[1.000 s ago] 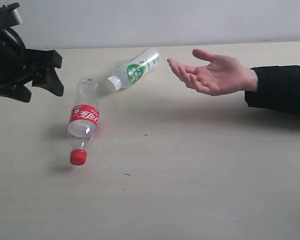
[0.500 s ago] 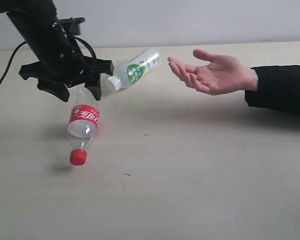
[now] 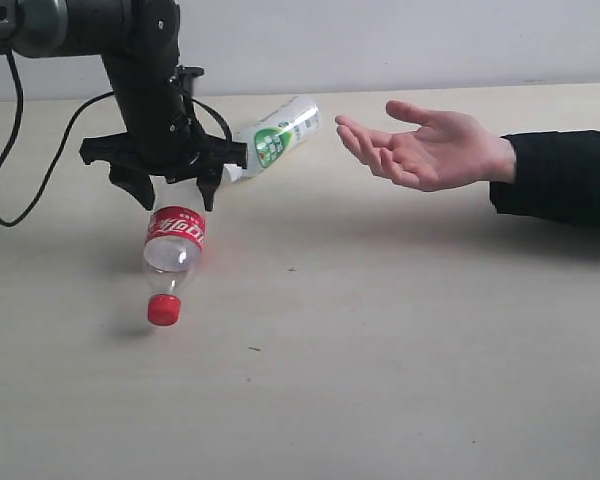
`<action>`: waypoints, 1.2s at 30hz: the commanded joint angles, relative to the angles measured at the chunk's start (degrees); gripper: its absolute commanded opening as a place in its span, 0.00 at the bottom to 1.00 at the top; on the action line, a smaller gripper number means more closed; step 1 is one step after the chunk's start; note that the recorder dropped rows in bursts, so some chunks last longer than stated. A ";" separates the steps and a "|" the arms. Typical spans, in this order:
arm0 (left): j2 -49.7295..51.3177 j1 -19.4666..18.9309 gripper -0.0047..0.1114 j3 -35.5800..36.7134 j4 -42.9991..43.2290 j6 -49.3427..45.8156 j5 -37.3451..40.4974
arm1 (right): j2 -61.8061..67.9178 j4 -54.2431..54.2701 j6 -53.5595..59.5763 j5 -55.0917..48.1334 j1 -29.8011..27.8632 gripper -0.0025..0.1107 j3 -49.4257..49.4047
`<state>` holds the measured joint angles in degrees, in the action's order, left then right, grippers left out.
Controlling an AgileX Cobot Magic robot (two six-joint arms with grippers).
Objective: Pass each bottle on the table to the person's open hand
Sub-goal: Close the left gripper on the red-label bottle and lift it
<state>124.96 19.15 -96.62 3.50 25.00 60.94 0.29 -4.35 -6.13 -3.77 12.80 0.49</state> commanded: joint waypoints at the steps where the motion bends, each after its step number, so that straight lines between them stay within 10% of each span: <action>1: 1.42 0.26 0.61 -1.01 1.92 0.88 -0.33 | -0.29 -0.07 0.03 -0.03 -0.18 0.02 -0.17; 14: 3.48 0.26 0.59 -1.01 1.92 1.30 -1.44 | -0.29 -0.07 0.03 -0.03 -0.18 0.02 -0.17; 24: 3.74 0.26 0.05 -1.01 5.03 0.45 0.01 | -0.29 -0.07 0.03 -0.03 -0.18 0.02 -0.17; 36: -1.41 -0.98 0.04 -3.86 10.87 -0.81 9.02 | -0.29 -0.07 0.03 -0.03 -0.18 0.02 -0.17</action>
<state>127.08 18.27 -99.25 12.92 24.42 68.95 0.29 -4.35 -6.13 -3.77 12.80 0.49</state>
